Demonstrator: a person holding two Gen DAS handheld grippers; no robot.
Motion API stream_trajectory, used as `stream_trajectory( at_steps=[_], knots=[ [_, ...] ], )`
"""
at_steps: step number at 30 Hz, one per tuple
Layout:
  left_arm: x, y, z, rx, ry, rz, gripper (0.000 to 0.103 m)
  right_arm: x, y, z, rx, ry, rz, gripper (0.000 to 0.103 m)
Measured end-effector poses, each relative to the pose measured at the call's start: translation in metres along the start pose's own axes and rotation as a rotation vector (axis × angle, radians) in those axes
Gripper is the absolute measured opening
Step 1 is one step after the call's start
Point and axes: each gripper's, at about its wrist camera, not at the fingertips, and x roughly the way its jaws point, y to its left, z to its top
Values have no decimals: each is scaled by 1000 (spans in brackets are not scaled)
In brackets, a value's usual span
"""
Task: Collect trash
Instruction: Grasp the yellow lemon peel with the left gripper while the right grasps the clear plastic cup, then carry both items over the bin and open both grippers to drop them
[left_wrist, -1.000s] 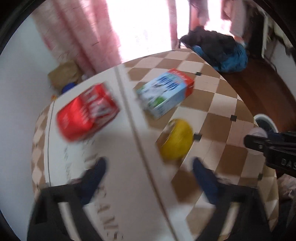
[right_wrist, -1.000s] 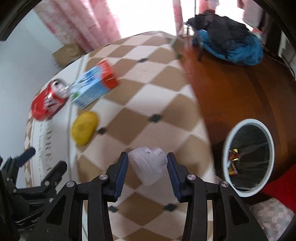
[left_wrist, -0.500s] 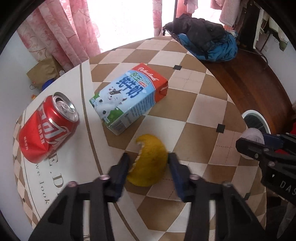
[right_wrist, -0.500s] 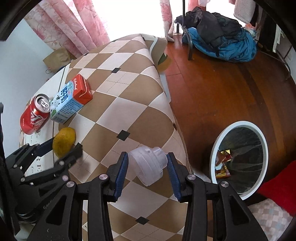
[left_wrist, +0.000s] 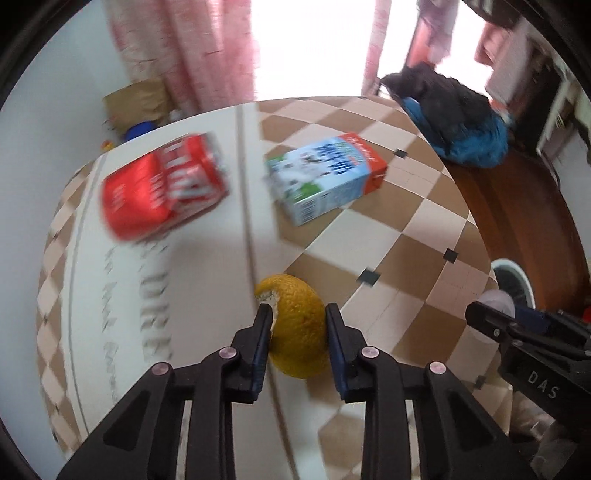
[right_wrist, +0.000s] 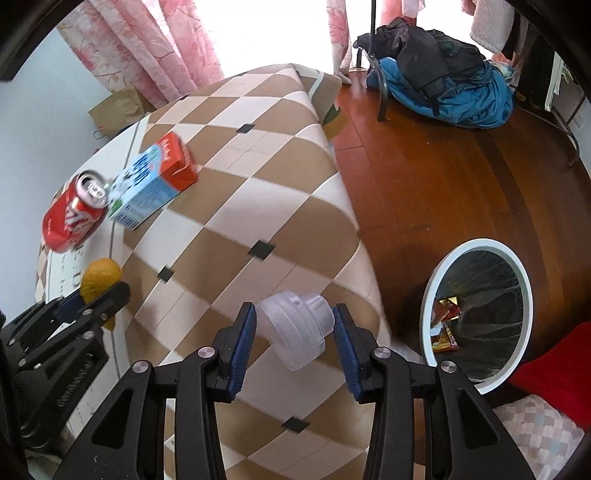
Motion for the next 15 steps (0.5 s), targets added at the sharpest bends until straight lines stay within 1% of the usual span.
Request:
stream_trajectory(
  at_steps=[4,9,12,15],
  knots=[
    [-28,14,-22,-57,-25,29,25,-12,9,-17,-14,-13,12,45],
    [-72,20,-43,-94,-66,42,25,-47,18,-47,-26,-50,46,45],
    [-106,14,-50,-90,-108,34,25,-77,17,-63,-26,-85,74,45],
    [-144,-4,-53,-70,-160,8,25,-114,8,-76,-14,-130,100,45]
  ],
)
